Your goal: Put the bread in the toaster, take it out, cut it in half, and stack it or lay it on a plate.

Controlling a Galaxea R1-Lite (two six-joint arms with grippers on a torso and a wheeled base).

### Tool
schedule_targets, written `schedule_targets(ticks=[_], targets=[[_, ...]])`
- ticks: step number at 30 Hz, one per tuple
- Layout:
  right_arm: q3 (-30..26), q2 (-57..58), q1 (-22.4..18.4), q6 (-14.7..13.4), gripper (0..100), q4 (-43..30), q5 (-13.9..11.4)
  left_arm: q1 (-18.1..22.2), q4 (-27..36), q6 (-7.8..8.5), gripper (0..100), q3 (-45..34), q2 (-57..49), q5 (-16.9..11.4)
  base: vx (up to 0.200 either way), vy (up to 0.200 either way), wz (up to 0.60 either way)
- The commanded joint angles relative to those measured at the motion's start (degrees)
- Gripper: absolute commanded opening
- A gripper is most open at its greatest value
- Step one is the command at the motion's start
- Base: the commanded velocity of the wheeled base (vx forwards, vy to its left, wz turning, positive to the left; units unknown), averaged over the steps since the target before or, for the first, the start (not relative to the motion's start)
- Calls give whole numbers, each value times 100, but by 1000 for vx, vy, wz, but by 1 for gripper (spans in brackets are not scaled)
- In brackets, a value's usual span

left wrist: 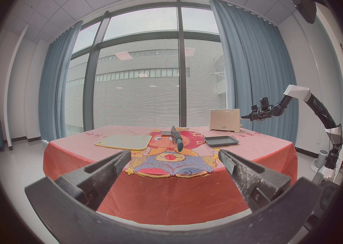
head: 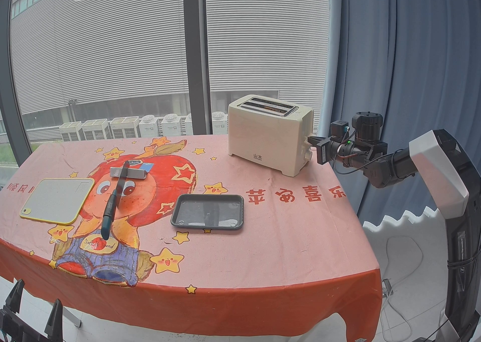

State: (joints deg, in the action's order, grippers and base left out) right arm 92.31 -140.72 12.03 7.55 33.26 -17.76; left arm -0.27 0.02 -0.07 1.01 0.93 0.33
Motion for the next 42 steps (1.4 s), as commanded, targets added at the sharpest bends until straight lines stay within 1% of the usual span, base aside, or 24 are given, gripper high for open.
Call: schedule_targets(ticks=[1, 7, 12, 16, 19, 21, 25, 27, 29, 32, 34, 35, 37, 42], targets=[[-11, -61, 1, 1, 0, -30, 1, 0, -2, -1, 100, -101, -75, 2, 0, 0, 0], [-20, -61, 1, 1, 0, -30, 10, 0, -2, -1, 100, -101, -75, 2, 0, 0, 0], [42, 18, -17, -16, 0, 129, -8, 0, 6, -1, 100, -101, -75, 2, 0, 0, 0], [-108, 501, 1, -25, 0, 85, -43, 0, -2, -1, 100, -101, -75, 2, 0, 0, 0], [-661, 853, 27, -166, 0, 225, -34, 0, 6, -10, 100, -101, -75, 2, 0, 0, 0], [-1118, 1169, 80, -280, 0, 480, -34, 0, -2, -19, 100, -101, -75, 2, 0, 0, 0], [-2164, 1934, 142, -728, 0, 1025, 10, 0, -2, -1, 100, -101, -75, -7, 0, 0, 0], [-2595, 2285, 168, -825, 0, 1087, 27, 0, -2, -1, 100, -101, -75, -7, 0, 0, 0], [-3157, 2751, 150, -860, 0, 1104, 18, 0, -2, -1, 100, -101, -75, -7, 0, 0, 0], [-3685, 3252, 115, -878, 0, 1130, 1, 0, -2, -1, 100, -101, -75, -7, 0, 0, 0], [-3834, 3375, 115, -878, 0, 1166, 1, 0, -2, -1, 100, -101, -75, -7, 0, 0, 0], [-4063, 3525, 124, -878, 0, 1262, 10, 0, -2, -1, 100, -101, -75, -7, 0, 0, 0], [-4274, 3621, 150, -886, 0, 1482, 1, 0, -2, -1, 100, -101, -75, -7, 0, 0, 0], [-4924, 3788, 124, -922, 0, 2519, 45, 0, -2, -1, 100, -101, -75, -7, 0, 0, 0]])
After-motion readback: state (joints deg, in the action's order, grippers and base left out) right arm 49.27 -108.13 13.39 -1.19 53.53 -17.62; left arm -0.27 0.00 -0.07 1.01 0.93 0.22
